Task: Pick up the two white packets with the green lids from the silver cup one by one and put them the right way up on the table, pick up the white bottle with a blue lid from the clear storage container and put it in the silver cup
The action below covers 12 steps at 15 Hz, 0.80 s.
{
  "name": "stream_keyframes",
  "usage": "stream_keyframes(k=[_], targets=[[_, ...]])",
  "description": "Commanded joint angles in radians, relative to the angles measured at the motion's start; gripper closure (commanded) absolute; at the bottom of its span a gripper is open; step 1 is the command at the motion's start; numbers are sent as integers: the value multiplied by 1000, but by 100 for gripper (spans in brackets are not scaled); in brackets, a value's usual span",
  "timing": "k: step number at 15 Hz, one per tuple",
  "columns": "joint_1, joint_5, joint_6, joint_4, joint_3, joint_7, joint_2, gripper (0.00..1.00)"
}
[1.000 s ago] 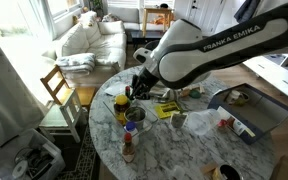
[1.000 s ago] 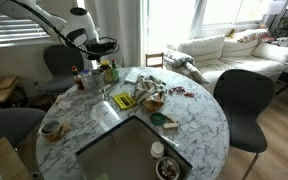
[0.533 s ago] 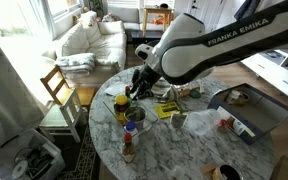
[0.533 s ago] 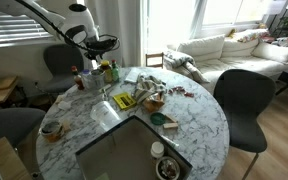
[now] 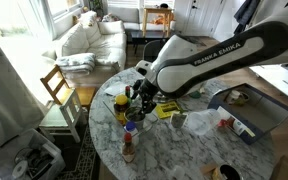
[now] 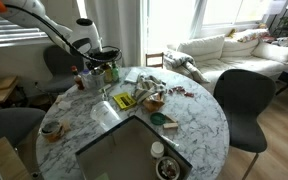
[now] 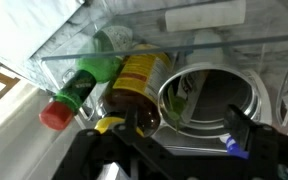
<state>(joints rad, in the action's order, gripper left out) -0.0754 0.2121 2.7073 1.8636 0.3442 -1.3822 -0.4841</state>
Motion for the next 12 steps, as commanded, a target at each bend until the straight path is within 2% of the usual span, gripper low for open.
stream_keyframes(k=[1, 2, 4, 5, 6, 12], targets=[[6, -11, 14, -6, 2, -16, -31, 15], [8, -16, 12, -7, 0, -15, -35, 14], [9, -14, 9, -10, 4, -18, -43, 25], [9, -13, 6, -11, 6, -19, -46, 43], [9, -16, 2, -12, 6, -20, -47, 53], [11, -17, 1, -6, 0, -12, -37, 99]])
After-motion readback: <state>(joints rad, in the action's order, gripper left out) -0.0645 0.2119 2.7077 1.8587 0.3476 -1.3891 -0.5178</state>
